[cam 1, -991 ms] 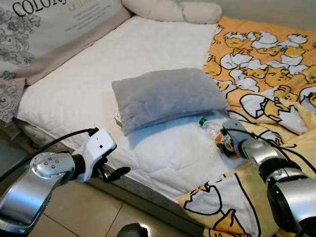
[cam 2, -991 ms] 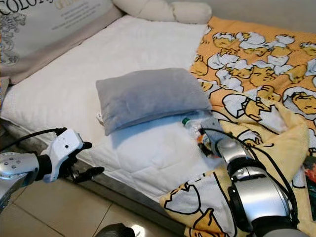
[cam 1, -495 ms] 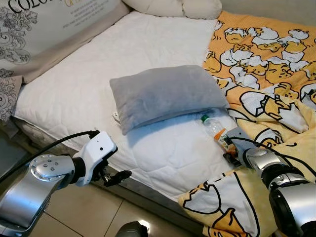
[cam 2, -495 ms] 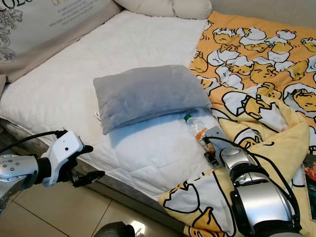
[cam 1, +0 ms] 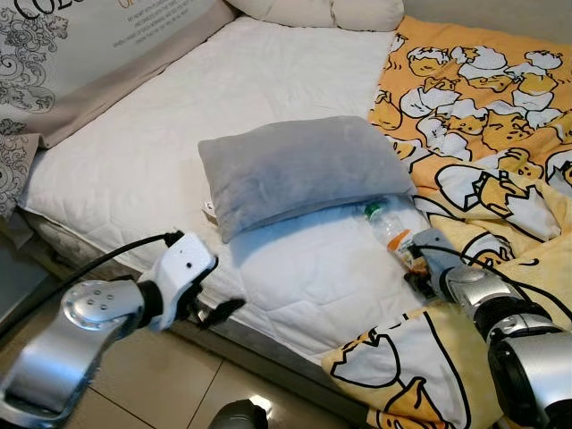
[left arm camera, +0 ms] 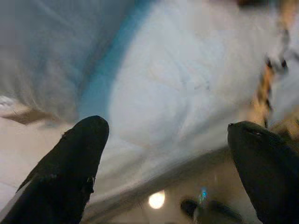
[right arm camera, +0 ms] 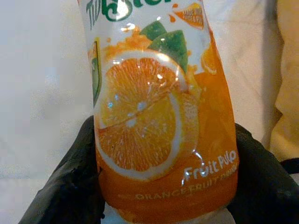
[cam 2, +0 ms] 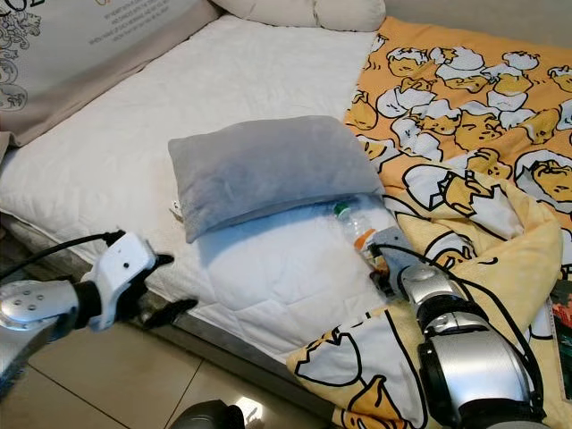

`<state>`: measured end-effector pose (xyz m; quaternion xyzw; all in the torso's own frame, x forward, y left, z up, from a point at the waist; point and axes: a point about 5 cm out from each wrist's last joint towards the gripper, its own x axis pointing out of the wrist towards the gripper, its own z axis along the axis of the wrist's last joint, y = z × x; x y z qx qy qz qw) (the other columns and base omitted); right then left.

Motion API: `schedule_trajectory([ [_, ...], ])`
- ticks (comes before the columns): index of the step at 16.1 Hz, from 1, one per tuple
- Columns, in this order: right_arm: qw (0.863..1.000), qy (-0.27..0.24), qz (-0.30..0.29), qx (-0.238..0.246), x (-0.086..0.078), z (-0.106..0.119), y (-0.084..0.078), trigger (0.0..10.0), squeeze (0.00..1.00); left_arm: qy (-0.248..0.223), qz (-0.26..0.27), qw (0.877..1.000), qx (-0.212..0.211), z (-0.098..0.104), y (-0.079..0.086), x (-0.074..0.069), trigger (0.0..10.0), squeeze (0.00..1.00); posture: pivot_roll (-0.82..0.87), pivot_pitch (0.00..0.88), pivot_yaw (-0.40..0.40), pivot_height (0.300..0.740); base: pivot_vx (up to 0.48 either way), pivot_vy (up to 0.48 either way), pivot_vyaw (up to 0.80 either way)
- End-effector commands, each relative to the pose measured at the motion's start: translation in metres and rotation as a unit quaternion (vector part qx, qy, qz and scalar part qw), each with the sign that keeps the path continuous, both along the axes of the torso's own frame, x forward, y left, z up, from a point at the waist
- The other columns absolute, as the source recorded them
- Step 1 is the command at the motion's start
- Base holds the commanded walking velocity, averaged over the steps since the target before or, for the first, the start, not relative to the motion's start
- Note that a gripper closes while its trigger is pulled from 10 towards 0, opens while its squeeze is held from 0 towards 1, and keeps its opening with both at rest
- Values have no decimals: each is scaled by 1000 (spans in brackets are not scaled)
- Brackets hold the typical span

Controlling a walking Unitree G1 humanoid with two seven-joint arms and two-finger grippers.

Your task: Clean up the room

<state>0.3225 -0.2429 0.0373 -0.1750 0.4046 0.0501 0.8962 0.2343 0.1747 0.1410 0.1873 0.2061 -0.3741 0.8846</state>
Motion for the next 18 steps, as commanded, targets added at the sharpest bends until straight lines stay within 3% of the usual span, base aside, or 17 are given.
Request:
schedule_trajectory([
  [1,999,-33,-16,25,8,10,1,0,0,-5,27,1000,-5,-1,3,2,10000,306,111,0,39,740,0,0,0],
  [2,996,-51,-30,61,9,12,-2,0,0,-24,41,998,-31,-1,-2,4,10000,318,82,0,44,740,0,0,0],
  [4,993,-71,-34,90,7,13,-4,0,0,-38,51,997,-35,-4,-5,6,10000,353,44,0,52,740,0,0,0],
  [5,988,-99,-42,111,7,16,-7,0,0,-13,36,999,-33,-9,-9,6,10000,212,17,0,60,740,0,0,0],
  [6,971,-171,-54,157,2,26,-12,0,0,-2,45,998,-46,-15,-12,8,10000,0,-31,0,79,740,0,0,0],
  [9,938,-273,-71,202,-12,49,-12,0,0,-49,123,987,-87,-12,-6,20,10000,0,-55,0,94,740,0,0,0],
  [10,925,-310,-68,210,-18,59,-8,0,0,-82,166,979,-90,-8,-2,27,10000,0,-61,0,98,740,0,0,0],
  [12,910,-340,-82,221,-22,65,-1,0,0,-120,215,965,-86,-3,4,34,10000,0,-65,0,98,740,0,0,0],
  [13,901,-350,-73,245,-25,68,24,0,0,-137,251,951,-114,2,6,41,10000,0,-67,0,91,740,0,0,0],
  [14,904,-345,-58,247,-27,67,41,10000,0,-147,264,946,-119,3,6,44,10000,0,-68,0,86,740,0,0,0],
  [15,902,-332,-44,271,-34,66,64,10000,0,-159,277,940,-122,2,5,46,10000,0,-66,0,76,740,0,0,0],
  [17,913,-320,16,253,-38,68,88,10000,0,-131,294,936,-141,-5,1,45,10000,0,-50,0,56,740,0,0,0],
  [18,915,-314,16,252,-38,66,91,10000,0,-129,306,934,-130,-9,3,46,10000,0,-41,0,48,740,0,0,800],
])
